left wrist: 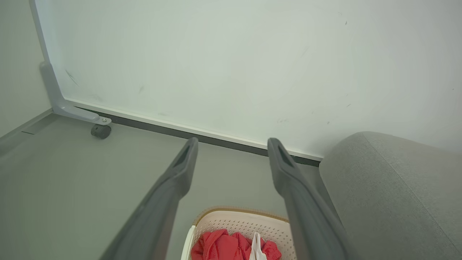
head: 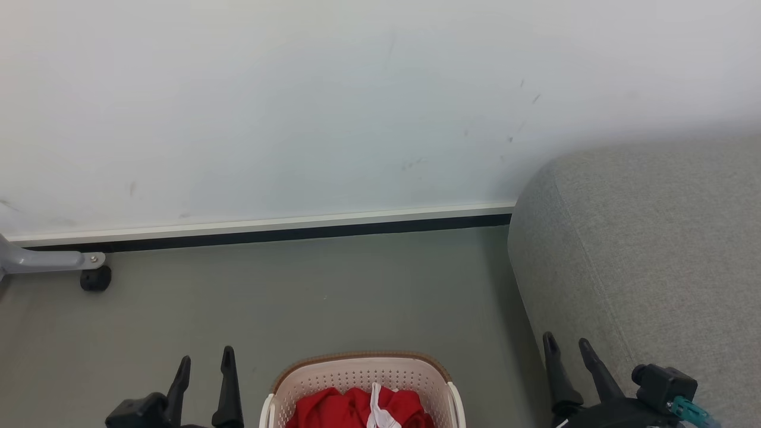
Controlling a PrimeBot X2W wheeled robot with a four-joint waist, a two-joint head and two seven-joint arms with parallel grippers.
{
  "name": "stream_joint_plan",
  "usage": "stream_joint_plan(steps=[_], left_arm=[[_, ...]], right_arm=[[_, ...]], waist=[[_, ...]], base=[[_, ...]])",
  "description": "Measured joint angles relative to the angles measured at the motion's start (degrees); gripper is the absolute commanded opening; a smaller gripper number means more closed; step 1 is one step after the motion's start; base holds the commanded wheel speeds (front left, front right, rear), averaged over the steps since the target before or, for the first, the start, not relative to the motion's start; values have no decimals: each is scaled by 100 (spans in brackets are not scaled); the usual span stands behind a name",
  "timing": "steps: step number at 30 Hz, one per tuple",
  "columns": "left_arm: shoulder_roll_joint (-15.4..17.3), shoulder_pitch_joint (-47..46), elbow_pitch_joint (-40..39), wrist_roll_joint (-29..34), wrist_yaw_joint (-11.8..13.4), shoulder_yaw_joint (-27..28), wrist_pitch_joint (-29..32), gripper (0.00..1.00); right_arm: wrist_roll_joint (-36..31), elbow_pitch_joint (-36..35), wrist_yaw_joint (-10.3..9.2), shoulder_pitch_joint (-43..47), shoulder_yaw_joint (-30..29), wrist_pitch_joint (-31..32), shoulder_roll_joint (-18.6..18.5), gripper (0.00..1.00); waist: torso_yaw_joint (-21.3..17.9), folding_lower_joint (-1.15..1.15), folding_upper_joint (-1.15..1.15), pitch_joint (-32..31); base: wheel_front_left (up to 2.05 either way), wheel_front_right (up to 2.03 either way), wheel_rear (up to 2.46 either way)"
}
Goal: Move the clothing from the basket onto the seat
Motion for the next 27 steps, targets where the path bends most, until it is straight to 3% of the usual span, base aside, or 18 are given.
stream_joint_plan(steps=[27], left_arm=[[-27, 280, -13, 2098, 350, -118, -561, 100]], right_arm=[[-1846, -15, -246, 92, 577, -523, -181, 100]], waist=[[-39, 0, 0, -97]], base=[[0, 0, 0]])
